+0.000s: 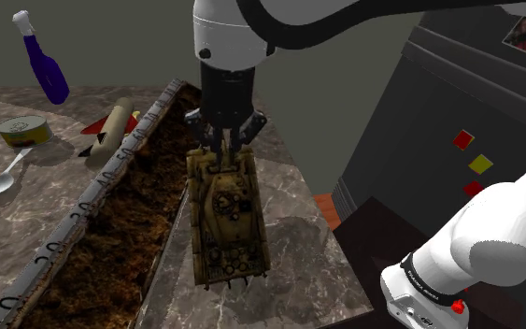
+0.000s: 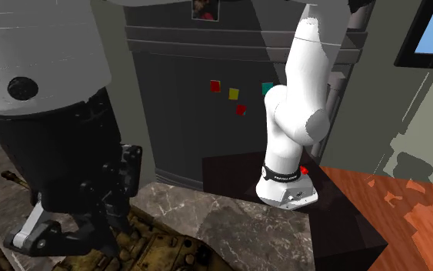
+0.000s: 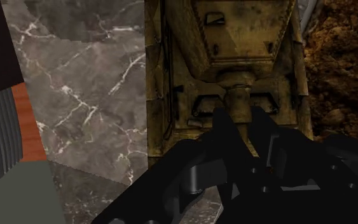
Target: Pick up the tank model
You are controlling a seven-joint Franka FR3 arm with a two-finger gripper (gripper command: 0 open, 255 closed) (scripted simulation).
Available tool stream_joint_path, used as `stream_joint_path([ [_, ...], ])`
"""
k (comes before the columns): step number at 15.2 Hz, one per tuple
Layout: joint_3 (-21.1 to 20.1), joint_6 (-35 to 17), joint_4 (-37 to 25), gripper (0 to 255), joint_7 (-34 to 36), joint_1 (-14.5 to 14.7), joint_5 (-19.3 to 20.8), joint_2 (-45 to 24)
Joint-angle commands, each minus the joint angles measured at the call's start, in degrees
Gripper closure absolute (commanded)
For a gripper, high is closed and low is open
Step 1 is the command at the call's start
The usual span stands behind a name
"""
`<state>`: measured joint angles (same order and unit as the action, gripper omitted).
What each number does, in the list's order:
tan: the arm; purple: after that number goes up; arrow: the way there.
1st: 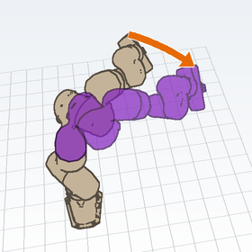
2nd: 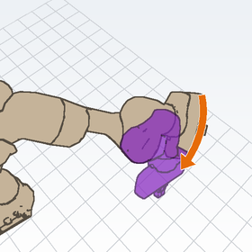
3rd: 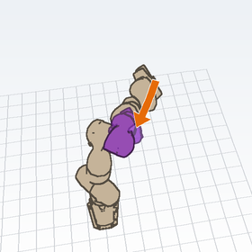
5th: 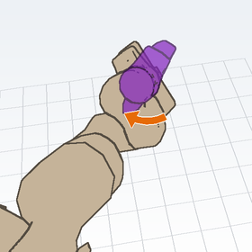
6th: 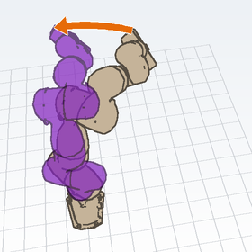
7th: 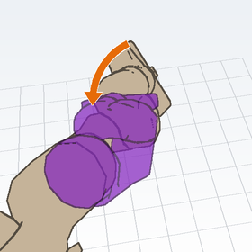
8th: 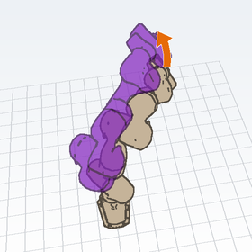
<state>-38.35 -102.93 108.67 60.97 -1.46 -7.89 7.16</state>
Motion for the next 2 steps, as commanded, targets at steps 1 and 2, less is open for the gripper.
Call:
stream_joint_path([
  [1,0.1,0.9,-0.8,255,0.0,0.0,-0.1,0.3],
  [2,0.1,0.9,-0.8,255,0.0,0.0,-0.1,0.2],
])
